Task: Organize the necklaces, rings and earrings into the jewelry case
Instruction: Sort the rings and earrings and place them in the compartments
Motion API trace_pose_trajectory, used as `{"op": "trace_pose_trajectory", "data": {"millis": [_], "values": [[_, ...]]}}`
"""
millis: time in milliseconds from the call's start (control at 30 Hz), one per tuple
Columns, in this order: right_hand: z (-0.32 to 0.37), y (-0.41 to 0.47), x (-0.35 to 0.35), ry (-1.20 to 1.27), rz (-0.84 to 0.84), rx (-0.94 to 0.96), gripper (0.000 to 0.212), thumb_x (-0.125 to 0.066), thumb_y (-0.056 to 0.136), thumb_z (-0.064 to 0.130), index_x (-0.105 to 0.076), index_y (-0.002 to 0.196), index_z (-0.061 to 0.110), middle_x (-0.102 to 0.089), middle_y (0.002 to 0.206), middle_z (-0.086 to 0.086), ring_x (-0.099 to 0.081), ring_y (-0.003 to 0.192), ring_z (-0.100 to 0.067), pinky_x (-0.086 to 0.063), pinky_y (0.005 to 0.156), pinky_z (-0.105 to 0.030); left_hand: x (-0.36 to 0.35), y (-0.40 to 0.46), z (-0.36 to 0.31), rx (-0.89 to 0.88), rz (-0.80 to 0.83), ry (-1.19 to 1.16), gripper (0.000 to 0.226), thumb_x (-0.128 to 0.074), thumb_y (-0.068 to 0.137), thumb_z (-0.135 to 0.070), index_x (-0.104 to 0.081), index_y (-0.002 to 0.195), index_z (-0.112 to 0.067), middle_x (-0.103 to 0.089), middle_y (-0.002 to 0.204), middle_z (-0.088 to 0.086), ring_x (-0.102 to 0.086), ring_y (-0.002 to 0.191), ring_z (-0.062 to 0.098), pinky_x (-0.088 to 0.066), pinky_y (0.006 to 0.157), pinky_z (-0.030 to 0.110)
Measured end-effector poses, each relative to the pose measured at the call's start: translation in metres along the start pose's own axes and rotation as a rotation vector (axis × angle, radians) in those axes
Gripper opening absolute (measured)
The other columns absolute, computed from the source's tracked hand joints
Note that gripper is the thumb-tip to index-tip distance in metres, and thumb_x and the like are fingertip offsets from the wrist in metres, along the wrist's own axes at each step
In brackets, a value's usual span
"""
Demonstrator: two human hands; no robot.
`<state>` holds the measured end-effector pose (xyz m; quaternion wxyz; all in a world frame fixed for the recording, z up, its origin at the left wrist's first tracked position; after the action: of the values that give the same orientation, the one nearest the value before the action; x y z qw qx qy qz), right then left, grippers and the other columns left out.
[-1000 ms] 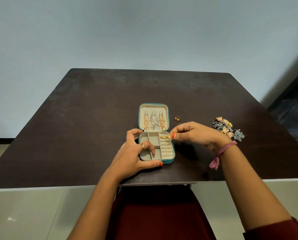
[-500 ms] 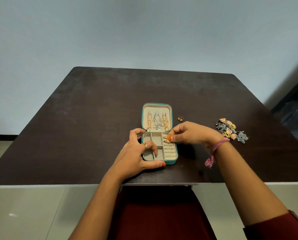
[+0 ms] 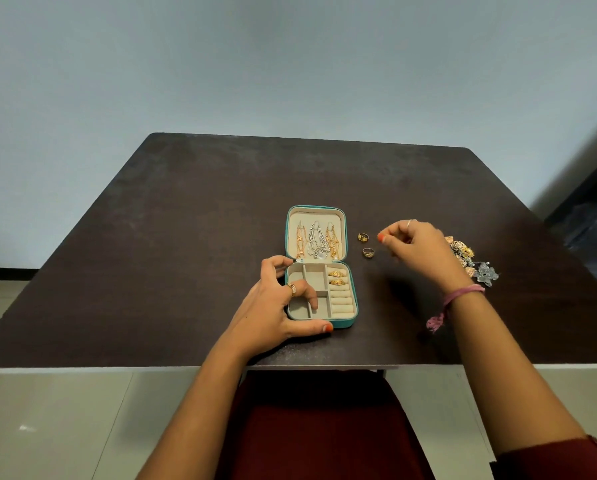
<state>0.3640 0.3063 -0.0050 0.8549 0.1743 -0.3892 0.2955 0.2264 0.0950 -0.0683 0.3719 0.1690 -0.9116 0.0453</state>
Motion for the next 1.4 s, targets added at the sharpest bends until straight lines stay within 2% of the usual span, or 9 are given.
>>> {"op": "trace_pose_trajectory", "data": {"millis": [167,400,600,700,800,933,1067,1267,1400], "values": [[-0.011,0.004,-0.013,-0.169,0.167,0.069,0.021,-0.063,0.090,0.028,-0.066,0.110,0.024,-0.057,0.097,0.006,-0.053,0.096,-0.011,-0.041,0.085,-0.026,0.001,-0.001,-0.001,0.009,-0.004,-0.017,0.039,-0.073,0.061,-0.065,-0.058,0.086,-0.039,-0.014,0.129,-0.026,-0.027,0.130,0.007,-0.037,0.107,0.031],[-0.007,0.007,-0.019,-0.294,0.133,0.064,0.017,-0.060,0.092,0.027,-0.072,0.103,0.021,-0.062,0.099,0.004,-0.059,0.098,-0.016,-0.045,0.083,-0.030,0.002,0.000,-0.001,0.019,-0.002,-0.025,0.045,-0.067,0.056,-0.073,-0.058,0.086,-0.040,-0.013,0.126,-0.029,-0.027,0.130,0.008,-0.039,0.107,0.036],[0.023,-0.020,-0.013,0.276,0.444,-0.020,0.011,-0.063,0.090,0.017,-0.073,0.094,0.015,-0.070,0.082,0.014,-0.058,0.073,0.004,-0.043,0.065,-0.014,0.001,-0.001,-0.002,0.019,0.000,-0.022,0.036,-0.074,0.063,-0.062,-0.058,0.086,-0.039,-0.012,0.126,-0.029,-0.027,0.130,0.008,-0.040,0.107,0.035],[0.028,-0.030,-0.015,0.320,0.637,-0.043,0.010,-0.064,0.088,0.013,-0.073,0.091,0.014,-0.069,0.068,0.014,-0.051,0.055,0.007,-0.037,0.050,-0.008,0.001,0.000,-0.001,0.009,-0.005,-0.020,0.036,-0.074,0.063,-0.062,-0.058,0.086,-0.040,-0.013,0.128,-0.027,-0.027,0.130,0.008,-0.039,0.107,0.035],[0.027,-0.030,-0.024,0.252,0.718,-0.082,0.011,-0.066,0.087,0.016,-0.075,0.092,0.012,-0.073,0.080,0.003,-0.056,0.071,-0.002,-0.045,0.065,-0.014,0.002,0.000,-0.001,0.009,-0.007,-0.022,0.037,-0.073,0.062,-0.063,-0.059,0.086,-0.039,-0.014,0.126,-0.027,-0.027,0.129,0.007,-0.039,0.106,0.033],[0.027,-0.026,-0.032,0.144,0.733,-0.117,0.010,-0.066,0.087,0.017,-0.075,0.092,0.015,-0.074,0.098,-0.002,-0.063,0.097,-0.014,-0.048,0.095,-0.032,0.001,0.000,-0.001,0.000,-0.011,-0.015,0.037,-0.073,0.062,-0.063,-0.059,0.086,-0.039,-0.014,0.124,-0.028,-0.027,0.128,0.006,-0.038,0.106,0.032],[0.037,-0.026,-0.033,0.023,0.714,-0.068,0.007,-0.067,0.087,0.021,-0.073,0.084,0.020,-0.068,0.080,0.011,-0.057,0.080,-0.004,-0.042,0.076,-0.021,0.001,0.001,0.000,0.003,-0.009,-0.019,0.037,-0.073,0.061,-0.065,-0.059,0.085,-0.041,-0.013,0.124,-0.029,-0.026,0.129,0.006,-0.039,0.108,0.036],[0.044,-0.027,-0.035,-0.161,0.615,-0.025,0.009,-0.072,0.083,0.028,-0.074,0.089,0.023,-0.070,0.090,0.011,-0.061,0.092,-0.008,-0.049,0.085,-0.028,0.000,0.001,0.001,0.011,-0.010,-0.011,0.042,-0.068,0.057,-0.071,-0.058,0.086,-0.041,-0.013,0.127,-0.028,-0.026,0.131,0.008,-0.040,0.107,0.039],[0.043,-0.031,-0.033,-0.246,0.469,0.049,0.007,-0.074,0.079,0.034,-0.075,0.083,0.029,-0.071,0.085,0.013,-0.061,0.080,-0.005,-0.050,0.074,-0.028,0.000,0.001,0.001,0.015,-0.002,-0.009,0.041,-0.067,0.057,-0.072,-0.057,0.085,-0.045,-0.014,0.132,-0.025,-0.025,0.132,0.010,-0.040,0.107,0.041]]}}
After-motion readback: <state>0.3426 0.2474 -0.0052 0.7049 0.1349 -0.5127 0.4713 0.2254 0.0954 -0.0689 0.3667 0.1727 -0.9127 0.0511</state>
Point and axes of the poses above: each hand's wrist, its own y-axis towards the middle knuckle, its own x-axis out of the back of the hand, z = x × y, the point moved 3 cm from there along y, towards the middle knuckle
